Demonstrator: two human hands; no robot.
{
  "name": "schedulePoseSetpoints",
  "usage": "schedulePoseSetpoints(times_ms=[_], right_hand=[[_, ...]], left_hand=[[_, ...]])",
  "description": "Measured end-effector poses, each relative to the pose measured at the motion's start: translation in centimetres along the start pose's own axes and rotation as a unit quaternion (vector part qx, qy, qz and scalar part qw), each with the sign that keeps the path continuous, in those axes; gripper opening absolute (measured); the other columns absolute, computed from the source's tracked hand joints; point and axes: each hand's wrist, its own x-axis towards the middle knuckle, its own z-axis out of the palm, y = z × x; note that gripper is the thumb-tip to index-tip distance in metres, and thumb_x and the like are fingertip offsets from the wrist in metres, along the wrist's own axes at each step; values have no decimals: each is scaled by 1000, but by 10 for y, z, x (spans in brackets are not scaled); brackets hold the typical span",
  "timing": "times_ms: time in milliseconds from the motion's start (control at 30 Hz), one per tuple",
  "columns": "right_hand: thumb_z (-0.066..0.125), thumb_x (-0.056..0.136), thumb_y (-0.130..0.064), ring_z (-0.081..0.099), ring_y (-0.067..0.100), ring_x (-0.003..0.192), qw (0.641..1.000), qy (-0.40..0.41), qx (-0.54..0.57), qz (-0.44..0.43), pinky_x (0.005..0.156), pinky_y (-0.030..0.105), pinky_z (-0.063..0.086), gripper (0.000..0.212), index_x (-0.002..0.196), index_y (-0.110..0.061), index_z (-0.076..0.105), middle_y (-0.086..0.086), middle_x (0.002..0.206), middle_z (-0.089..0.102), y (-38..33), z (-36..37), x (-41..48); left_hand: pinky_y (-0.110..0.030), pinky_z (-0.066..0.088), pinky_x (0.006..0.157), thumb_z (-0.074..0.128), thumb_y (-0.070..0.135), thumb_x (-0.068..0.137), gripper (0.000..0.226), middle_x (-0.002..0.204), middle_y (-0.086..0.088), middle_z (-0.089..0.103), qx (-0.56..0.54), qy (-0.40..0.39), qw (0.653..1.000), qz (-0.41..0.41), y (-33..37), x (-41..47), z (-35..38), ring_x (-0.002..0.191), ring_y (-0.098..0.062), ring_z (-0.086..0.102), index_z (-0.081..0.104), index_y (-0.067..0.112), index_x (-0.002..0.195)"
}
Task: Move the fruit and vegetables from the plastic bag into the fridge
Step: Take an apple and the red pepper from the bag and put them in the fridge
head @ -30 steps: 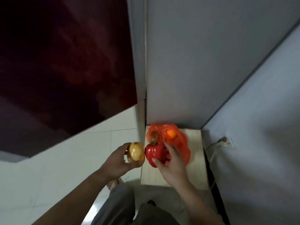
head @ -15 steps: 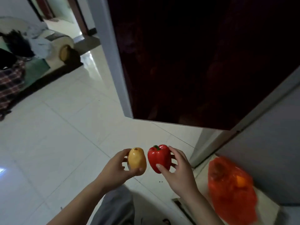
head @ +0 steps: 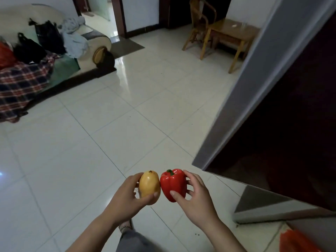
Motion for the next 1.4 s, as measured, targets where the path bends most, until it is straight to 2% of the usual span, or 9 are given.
schedulePoseSetpoints(times_ms=[167,333,467,600,733,967,1167,1300,1400], right_hand=[[77,72,-22,48,-1,112,1000,13,-2,-1,91,22,49,61,120,-40,43,-17,124,44,-54,69,80],[76,73,-28,47,3,115,999,27,-10,-18,94,23,47,64,128,-36,43,-17,126,42,-103,118,142],[76,74,-29,48,4,115,999,30,-22,-26,92,21,48,63,126,-40,42,-19,125,41,-120,133,177],[77,73,-29,48,7,116,999,19,-29,-12,94,23,49,64,127,-38,42,-15,128,41,-128,139,217],[78,72,-31,50,8,115,999,29,-12,-7,93,26,50,66,128,-35,44,-15,128,42,-131,137,264],[78,71,-30,50,2,111,998,64,-9,-11,93,24,49,63,123,-40,44,-25,122,41,-124,93,373],[77,71,-30,50,3,109,990,137,-23,-18,95,26,47,66,128,-30,45,-18,123,43,-131,4,468],[78,71,-27,50,3,110,977,212,-17,-9,93,22,47,65,127,-33,45,-22,121,42,-126,-55,497],[77,71,-28,48,-4,110,963,268,-12,6,89,13,44,63,119,-47,41,-28,122,41,-112,-95,508]], left_hand=[[-29,49,89,73,56,64,62,118,13,49,21,-9,1000,12,-20,71,-96,103,-3,52,43,41,116],[-32,52,87,67,68,53,77,120,12,53,-15,3,1000,4,-29,124,-168,105,-7,56,47,35,120],[-31,52,88,70,62,54,74,121,12,52,-32,6,999,12,-29,156,-196,106,-8,56,47,37,120],[-25,50,86,77,43,67,62,121,11,48,-12,14,999,26,-24,191,-212,105,-7,52,43,38,119],[-19,46,83,77,42,68,63,120,11,46,15,3,999,34,-12,239,-224,104,-7,51,41,38,120],[-19,46,82,77,41,70,63,123,9,47,45,-42,996,60,36,368,-219,106,-10,52,43,33,123],[-17,45,76,77,40,70,75,122,11,49,49,-79,990,108,130,489,-190,104,-6,53,37,28,132],[-19,46,74,75,33,73,58,113,16,51,35,-111,981,155,194,548,-152,99,1,54,41,28,119],[-17,44,72,75,30,74,50,108,21,52,39,-154,971,176,231,583,-112,97,2,53,43,29,112]])
